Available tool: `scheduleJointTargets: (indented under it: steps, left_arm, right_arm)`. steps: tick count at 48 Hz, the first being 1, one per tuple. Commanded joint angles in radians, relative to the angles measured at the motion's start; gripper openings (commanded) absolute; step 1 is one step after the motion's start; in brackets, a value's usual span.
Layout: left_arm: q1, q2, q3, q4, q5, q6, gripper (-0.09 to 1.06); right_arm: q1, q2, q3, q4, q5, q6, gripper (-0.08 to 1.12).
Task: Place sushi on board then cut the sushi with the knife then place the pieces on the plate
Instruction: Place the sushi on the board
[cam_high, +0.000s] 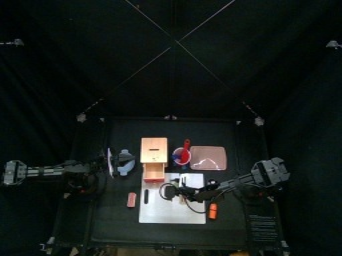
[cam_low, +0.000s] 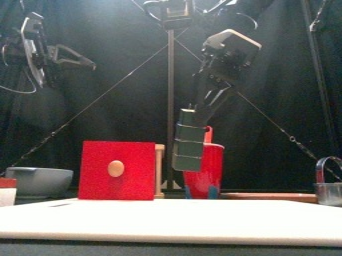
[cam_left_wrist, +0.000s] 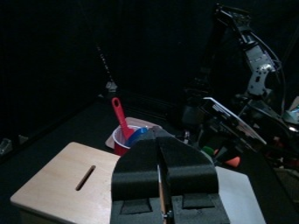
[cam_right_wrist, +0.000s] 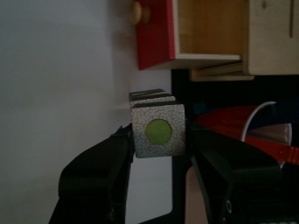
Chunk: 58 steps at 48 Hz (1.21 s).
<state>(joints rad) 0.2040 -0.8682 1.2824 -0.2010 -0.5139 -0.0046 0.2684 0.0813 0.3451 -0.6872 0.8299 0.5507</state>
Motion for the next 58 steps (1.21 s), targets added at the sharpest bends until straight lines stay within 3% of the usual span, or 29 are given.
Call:
scheduleJointTargets:
  steps: [1, 17, 58]
  left_arm:
    - [0.003, 0.009, -0.031, -0.006, -0.015, 0.000, 0.08]
    - [0.005, 0.009, -0.026, -0.005, -0.015, 0.003, 0.08]
    - [0.009, 0.009, -0.018, -0.006, -0.014, -0.002, 0.08]
  right_arm:
    - [0.002, 0.002, -0.017, 0.009, -0.020, 0.002, 0.78]
    - [0.017, 0.072, -0.055, 0.048, -0.025, -0.003, 0.82]
    - [0.118, 0.106, -0.129, 0.147, -0.009, 0.006, 0.82]
